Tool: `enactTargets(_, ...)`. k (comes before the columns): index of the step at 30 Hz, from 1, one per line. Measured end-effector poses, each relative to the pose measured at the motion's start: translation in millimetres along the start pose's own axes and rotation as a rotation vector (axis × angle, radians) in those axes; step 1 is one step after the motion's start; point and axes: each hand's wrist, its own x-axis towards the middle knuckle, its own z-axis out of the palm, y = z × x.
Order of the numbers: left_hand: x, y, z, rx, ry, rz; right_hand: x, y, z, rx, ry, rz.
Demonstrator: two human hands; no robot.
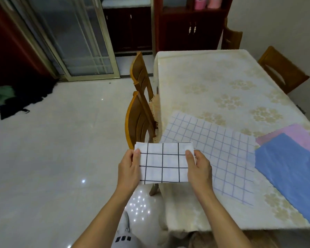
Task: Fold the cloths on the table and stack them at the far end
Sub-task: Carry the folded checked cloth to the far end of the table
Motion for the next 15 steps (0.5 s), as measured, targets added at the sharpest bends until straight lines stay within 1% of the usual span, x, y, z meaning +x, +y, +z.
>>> enactTargets(11, 56, -40, -118, 0.014, 0.140, -0.096, 2, -53, 137, -0.058, -0.181, -0.018)
enactTargets(15, 90, -59, -168, 0.009, 0.156, -0.128, 6, -70, 199, -0.098, -0.200, -0.037)
